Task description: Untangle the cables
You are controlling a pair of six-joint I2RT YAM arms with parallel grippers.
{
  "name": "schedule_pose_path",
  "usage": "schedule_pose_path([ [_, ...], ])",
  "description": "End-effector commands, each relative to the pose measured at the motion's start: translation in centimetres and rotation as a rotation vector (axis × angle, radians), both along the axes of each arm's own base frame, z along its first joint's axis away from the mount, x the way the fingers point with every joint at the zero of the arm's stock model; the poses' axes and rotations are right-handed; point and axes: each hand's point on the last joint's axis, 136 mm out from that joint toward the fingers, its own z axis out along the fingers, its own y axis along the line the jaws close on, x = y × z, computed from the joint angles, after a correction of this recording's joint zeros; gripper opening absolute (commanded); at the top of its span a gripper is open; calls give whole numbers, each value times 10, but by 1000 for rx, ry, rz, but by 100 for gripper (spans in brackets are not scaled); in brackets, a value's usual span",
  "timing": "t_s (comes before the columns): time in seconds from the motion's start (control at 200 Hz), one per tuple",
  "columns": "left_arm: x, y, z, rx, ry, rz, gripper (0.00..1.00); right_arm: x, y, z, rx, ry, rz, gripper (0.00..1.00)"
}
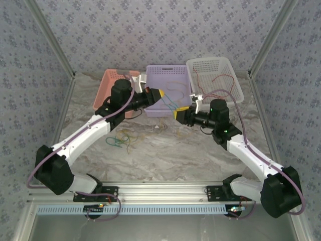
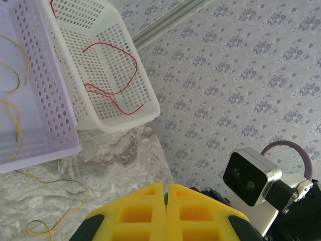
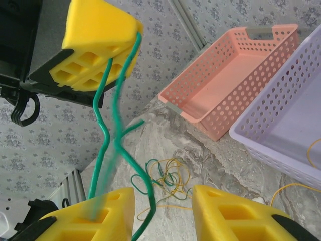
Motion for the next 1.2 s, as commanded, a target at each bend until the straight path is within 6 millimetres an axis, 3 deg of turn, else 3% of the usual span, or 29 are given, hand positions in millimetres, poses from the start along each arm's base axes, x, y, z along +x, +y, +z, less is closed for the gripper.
schedule_pose_path([
  [0.0,-1,2,13,-56,-14,7,0,7,4,26,43,-60,-16,36],
  [0.09,1,2,11,-76,-6,17,0,8,5,34,64,-72,-24,30],
  [0.31,5,5,10,-127,9,53,0,10,8,42,80,-74,-49,0],
  [0.455,10,12,16,-171,0,108,0,10,3,36,58,-56,-112,0],
  [0.784,33,53,23,-429,-10,375,0,3,-11,5,107,77,-351,0],
  [0.964,33,54,28,-496,-14,373,0,4,-7,-10,48,141,-385,0],
  [1.194,29,73,35,-557,-59,437,0,13,-33,-37,166,355,-570,0],
])
